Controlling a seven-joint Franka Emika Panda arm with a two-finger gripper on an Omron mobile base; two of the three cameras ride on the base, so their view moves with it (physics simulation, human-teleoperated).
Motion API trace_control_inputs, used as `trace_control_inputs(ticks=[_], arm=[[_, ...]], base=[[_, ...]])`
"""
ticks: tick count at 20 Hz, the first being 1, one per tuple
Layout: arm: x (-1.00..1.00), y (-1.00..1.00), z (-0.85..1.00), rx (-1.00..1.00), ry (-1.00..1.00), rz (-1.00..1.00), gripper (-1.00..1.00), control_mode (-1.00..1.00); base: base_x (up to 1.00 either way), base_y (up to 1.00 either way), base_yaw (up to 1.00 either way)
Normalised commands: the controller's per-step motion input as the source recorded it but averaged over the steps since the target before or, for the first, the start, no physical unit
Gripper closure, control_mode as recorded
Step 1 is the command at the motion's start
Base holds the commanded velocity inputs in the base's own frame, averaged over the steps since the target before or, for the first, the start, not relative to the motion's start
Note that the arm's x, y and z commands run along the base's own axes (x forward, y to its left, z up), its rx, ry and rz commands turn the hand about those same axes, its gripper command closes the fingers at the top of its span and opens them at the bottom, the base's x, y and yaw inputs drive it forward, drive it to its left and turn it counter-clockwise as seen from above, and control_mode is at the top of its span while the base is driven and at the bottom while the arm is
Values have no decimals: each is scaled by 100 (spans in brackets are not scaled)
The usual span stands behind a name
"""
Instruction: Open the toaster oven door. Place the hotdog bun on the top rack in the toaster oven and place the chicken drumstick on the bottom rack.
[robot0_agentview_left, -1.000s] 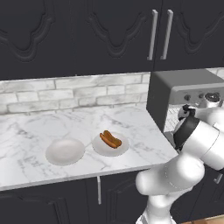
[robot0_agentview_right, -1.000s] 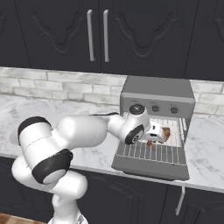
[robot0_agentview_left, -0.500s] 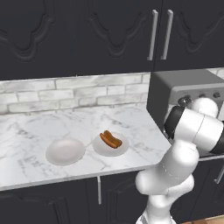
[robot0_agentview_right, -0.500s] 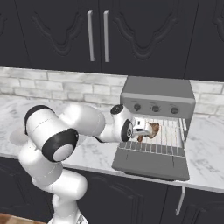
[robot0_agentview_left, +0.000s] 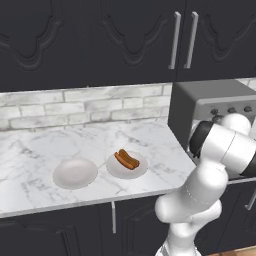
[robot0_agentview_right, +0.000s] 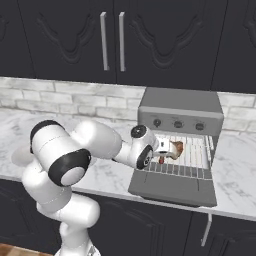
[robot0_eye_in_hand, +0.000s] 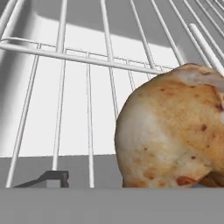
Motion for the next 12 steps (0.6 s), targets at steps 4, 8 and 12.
trace_control_inputs(ticks=[4, 8, 12], arm=[[-55, -37, -56, 18, 29, 31, -100, -100], [-39, -32, -50, 28, 44, 37, -100, -100], [-42, -30, -45, 30, 43, 42, -100, -100]], base=[[0, 0, 0], [0, 0, 0], [0, 0, 0]])
